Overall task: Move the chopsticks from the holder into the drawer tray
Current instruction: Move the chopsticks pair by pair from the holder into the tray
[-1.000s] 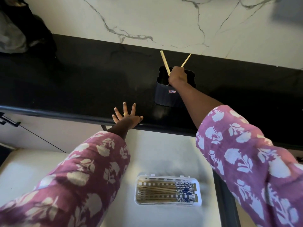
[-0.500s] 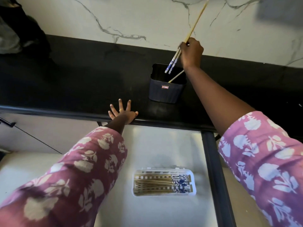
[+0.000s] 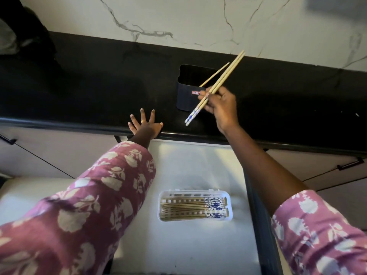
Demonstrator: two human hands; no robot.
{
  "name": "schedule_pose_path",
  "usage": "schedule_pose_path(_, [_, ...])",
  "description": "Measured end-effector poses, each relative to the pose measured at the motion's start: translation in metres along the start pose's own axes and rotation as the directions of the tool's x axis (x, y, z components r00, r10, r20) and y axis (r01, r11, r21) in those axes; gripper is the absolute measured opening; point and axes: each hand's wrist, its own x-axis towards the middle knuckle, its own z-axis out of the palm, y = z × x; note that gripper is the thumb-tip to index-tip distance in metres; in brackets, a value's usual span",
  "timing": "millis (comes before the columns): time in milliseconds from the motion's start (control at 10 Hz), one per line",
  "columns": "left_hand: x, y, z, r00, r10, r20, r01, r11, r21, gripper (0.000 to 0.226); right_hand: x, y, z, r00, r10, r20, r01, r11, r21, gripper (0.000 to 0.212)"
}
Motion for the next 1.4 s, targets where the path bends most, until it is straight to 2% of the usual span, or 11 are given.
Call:
schedule_pose_path(100, [0.0, 0.0, 0.001, 1.0, -0.005, -0.004, 0.005, 1.0, 0.005, 0.065, -0.027, 0.036, -0.007, 0.995, 0.06, 0.08, -0.047, 0.987, -0.151, 0.023])
schedule_pose_path(200, [0.001, 0.001, 0.001, 1.0, -0.006, -0.004, 0.006, 1.0, 0.008, 0.065, -0.06, 0.082, -0.015, 0.986, -0.004, 0.164, 0.078, 0.89, -0.45, 0.01])
schedule_pose_path(300, [0.002, 0.001, 0.001, 1.0, -0.007, -0.006, 0.007, 1.0, 0.004, 0.065, -0.103, 0.131, -0.024, 0.956, 0.088, 0.279, 0.134, 0.714, -0.687, 0.019])
schedule_pose_path(400, [0.001, 0.001, 0.002, 1.0, -0.006, -0.008, 0.006, 1.0, 0.004, 0.065, -0.138, 0.165, -0.03, 0.898, 0.231, 0.375, 0.267, 0.394, -0.88, 0.032])
schedule_pose_path(500, [0.001, 0.001, 0.002, 1.0, -0.011, -0.006, 0.011, 1.0, 0.003, 0.065, -0.161, 0.179, -0.03, 0.833, 0.392, 0.39, 0.367, 0.135, -0.92, 0.034])
schedule_pose_path(600, [0.0, 0.002, 0.001, 1.0, -0.015, -0.004, 0.015, 1.0, 0.012, 0.064, -0.172, 0.19, -0.028, 0.796, 0.472, 0.379, 0.401, 0.059, -0.914, 0.036])
schedule_pose_path(700, [0.0, 0.002, 0.0, 1.0, -0.013, -0.003, 0.013, 1.0, 0.016, 0.065, -0.173, 0.201, -0.028, 0.796, 0.499, 0.343, 0.395, 0.002, -0.919, 0.035])
schedule_pose_path(900, [0.001, 0.003, 0.001, 1.0, -0.017, -0.002, 0.017, 1.0, 0.026, 0.065, -0.169, 0.21, -0.021, 0.824, 0.512, 0.241, 0.308, -0.048, -0.95, 0.033])
schedule_pose_path(1200, [0.002, 0.003, 0.002, 1.0, -0.024, -0.017, 0.024, 0.999, 0.027, 0.064, -0.167, 0.223, -0.023, 0.8, 0.535, 0.271, 0.357, -0.063, -0.932, 0.034])
schedule_pose_path(1300, [0.003, 0.003, 0.002, 1.0, -0.017, -0.014, 0.018, 1.0, 0.024, 0.064, -0.162, 0.21, -0.022, 0.856, 0.405, 0.321, 0.391, -0.102, -0.914, 0.015])
schedule_pose_path(1400, [0.003, 0.002, 0.002, 1.0, -0.014, -0.008, 0.014, 1.0, 0.017, 0.064, -0.154, 0.208, -0.03, 0.879, 0.307, 0.364, 0.399, -0.058, -0.915, 0.03])
